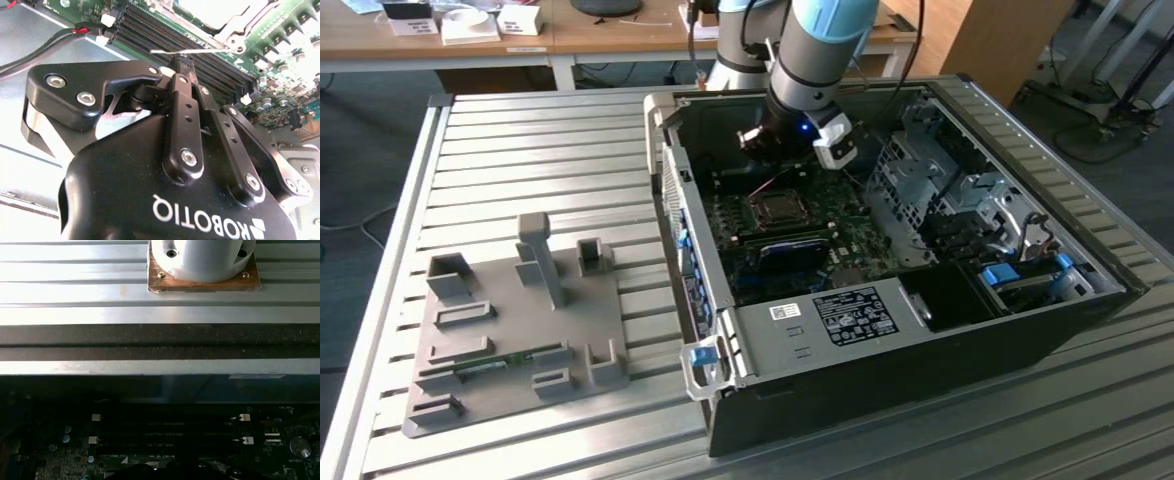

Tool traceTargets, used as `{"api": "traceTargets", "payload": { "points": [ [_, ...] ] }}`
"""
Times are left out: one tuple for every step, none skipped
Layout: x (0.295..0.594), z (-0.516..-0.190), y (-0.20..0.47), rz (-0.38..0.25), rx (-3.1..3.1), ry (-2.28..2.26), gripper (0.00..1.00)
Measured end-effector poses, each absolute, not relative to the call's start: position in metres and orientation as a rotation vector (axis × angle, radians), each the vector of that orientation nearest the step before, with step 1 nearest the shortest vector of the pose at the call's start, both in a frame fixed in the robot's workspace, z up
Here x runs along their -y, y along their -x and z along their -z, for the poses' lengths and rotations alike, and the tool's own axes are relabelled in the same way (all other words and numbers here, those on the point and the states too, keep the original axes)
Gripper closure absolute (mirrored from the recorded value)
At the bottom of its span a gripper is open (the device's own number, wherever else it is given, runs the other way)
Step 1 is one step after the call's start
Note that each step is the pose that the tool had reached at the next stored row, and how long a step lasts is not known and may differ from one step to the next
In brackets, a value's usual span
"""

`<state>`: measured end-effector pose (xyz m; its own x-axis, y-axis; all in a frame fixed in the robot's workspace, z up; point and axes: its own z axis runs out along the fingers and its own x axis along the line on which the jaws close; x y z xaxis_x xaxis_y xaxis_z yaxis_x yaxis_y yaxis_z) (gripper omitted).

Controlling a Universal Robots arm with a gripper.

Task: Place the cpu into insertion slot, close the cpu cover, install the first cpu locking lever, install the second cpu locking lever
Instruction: 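Install the first cpu locking lever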

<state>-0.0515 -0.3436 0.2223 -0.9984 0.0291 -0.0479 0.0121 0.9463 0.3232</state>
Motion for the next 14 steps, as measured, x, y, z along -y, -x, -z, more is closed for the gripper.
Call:
{"api": "traceTargets", "payload": {
  "points": [
    [0.3439,-0.2223,0.0516,-0.506,-3.047,-0.032,0.89],
    [0.344,-0.2223,0.0516,-0.505,-3.047,-0.032,0.89],
    [0.344,-0.2223,0.0516,-0.506,-3.047,-0.032,0.89],
    [0.344,-0.2223,0.0516,-0.505,-3.047,-0.032,0.89],
    [0.3441,-0.2223,0.0516,-0.506,-3.047,-0.032,0.89],
    [0.3441,-0.2222,0.0516,-0.505,-3.047,-0.032,0.89],
    [0.3442,-0.2221,0.0516,-0.505,-3.047,-0.032,0.89],
    [0.3441,-0.2218,0.0517,-0.505,-3.047,-0.032,0.89],
    [0.3441,-0.2214,0.0516,-0.505,-3.047,-0.032,0.89],
    [0.3441,-0.2211,0.0516,-0.505,-3.047,-0.032,0.89],
    [0.3441,-0.2206,0.0516,-0.505,-3.047,-0.032,0.89],
    [0.3441,-0.2202,0.0516,-0.505,-3.047,-0.032,0.89],
    [0.3441,-0.22,0.0517,-0.505,-3.047,-0.032,0.89],
    [0.3441,-0.22,0.0516,-0.505,-3.047,-0.032,0.89]
  ]
}}
